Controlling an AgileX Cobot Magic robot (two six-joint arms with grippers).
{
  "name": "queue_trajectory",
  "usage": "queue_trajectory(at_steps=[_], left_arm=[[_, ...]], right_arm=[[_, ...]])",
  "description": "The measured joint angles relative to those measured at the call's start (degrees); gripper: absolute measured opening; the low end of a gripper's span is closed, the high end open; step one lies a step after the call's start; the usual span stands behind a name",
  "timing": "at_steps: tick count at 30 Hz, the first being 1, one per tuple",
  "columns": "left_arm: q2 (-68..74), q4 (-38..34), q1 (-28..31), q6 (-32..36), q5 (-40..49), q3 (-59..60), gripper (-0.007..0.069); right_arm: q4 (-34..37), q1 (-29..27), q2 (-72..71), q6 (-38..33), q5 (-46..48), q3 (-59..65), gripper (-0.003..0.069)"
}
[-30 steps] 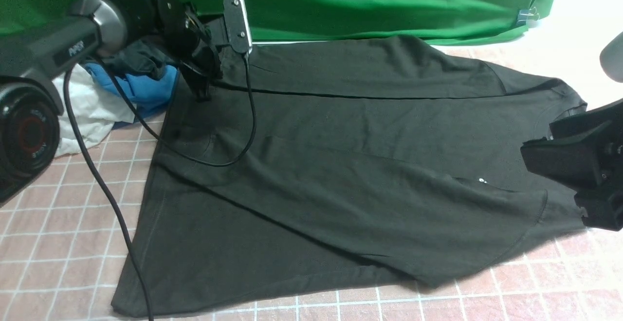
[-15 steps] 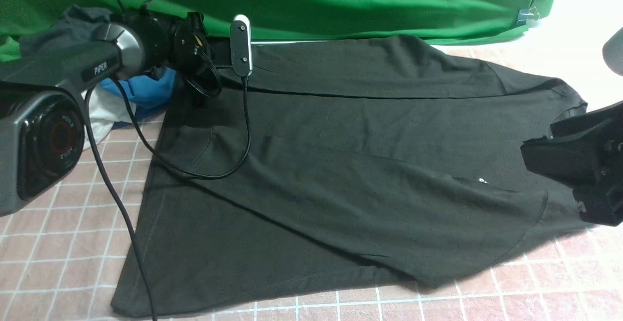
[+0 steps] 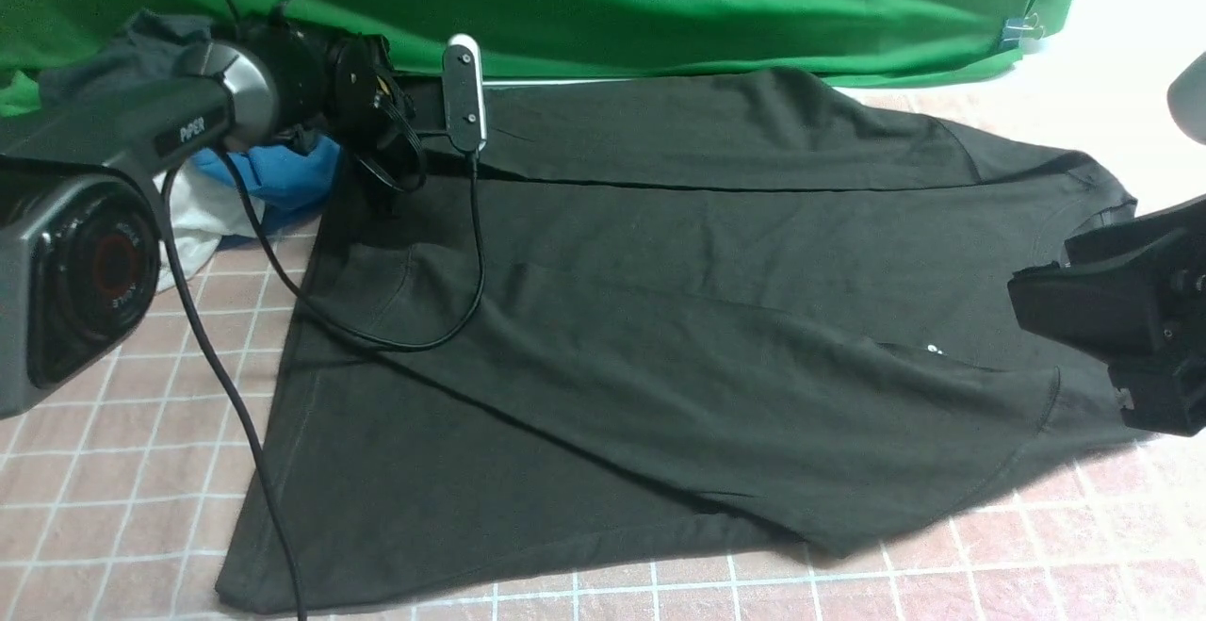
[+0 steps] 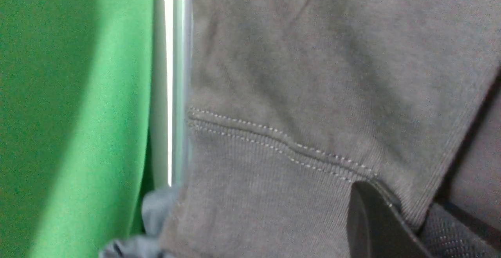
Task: Fold a long-sleeved shirt over a pink coffee tablecloth.
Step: 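Grab the top left corner of the dark shirt with the left gripper, then fold the left side of the dark shirt inward over its body with the left gripper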
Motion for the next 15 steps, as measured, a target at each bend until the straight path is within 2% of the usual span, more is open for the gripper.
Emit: queue_trajectory(at_steps=[9, 15], left_arm=[[-6.19, 0.01, -0.31, -5.76, 11.21, 0.57, 0.0043], [-13.67, 3.49, -2.62, -5.94, 12.66, 10.23, 0.0043]], right_arm=[[0.0, 0.0, 0.0, 0.0, 1.98, 0.0, 0.0241], [0.0, 0.0, 0.0, 0.0, 4.1, 0.0, 0.0241]])
